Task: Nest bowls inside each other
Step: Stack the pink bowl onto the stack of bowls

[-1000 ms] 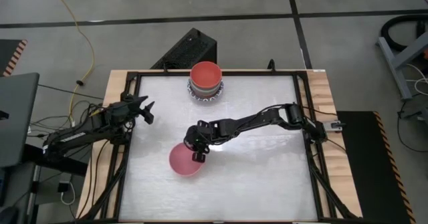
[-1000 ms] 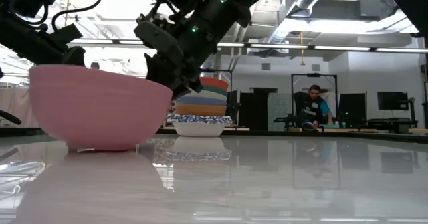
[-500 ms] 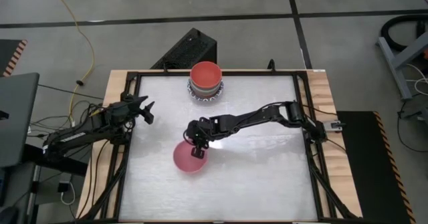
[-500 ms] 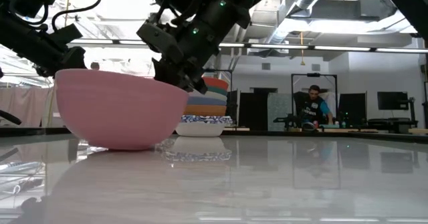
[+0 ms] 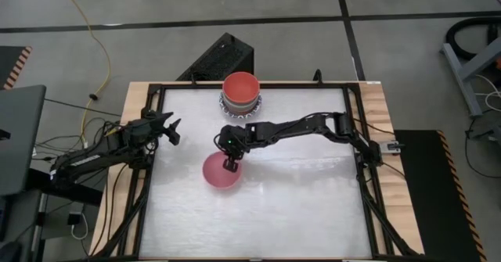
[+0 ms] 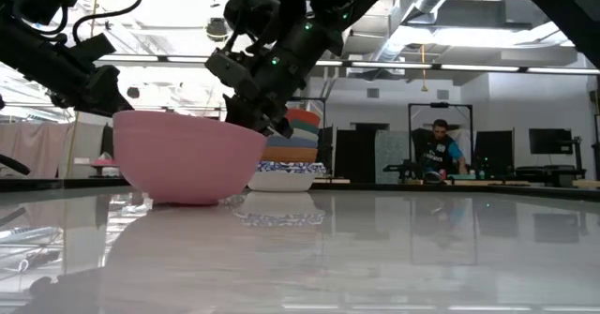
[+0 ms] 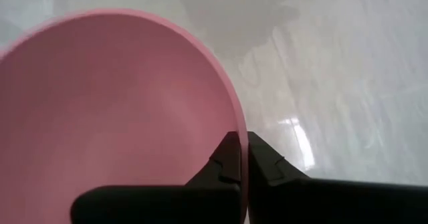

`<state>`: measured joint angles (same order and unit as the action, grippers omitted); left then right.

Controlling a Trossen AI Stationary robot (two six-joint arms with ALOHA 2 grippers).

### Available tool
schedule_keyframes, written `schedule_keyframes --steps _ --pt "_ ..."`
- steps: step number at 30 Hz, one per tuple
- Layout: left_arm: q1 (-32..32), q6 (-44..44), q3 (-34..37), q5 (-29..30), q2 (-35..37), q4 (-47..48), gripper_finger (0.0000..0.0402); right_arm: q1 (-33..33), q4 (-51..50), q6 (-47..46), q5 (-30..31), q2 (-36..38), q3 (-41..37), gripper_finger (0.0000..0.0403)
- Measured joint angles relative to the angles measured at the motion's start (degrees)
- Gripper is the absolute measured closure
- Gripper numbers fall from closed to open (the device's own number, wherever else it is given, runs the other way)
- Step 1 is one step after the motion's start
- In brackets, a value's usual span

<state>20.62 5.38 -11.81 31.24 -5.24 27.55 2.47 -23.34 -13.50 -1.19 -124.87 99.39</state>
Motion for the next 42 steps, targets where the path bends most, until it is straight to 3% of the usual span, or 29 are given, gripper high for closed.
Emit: schedule_keyframes --steps 24,42 --pt "-0.01 -0.02 -0.01 0.0 -0.02 0.0 0.0212 7.37 -12.11 12.07 -0.42 -0.1 14.6 0.0391" --pt "0.0 -0.01 0.0 0.0 0.0 0.0 0.0212 14.37 -27.87 20.99 -0.5 -0.06 31.72 0.0389"
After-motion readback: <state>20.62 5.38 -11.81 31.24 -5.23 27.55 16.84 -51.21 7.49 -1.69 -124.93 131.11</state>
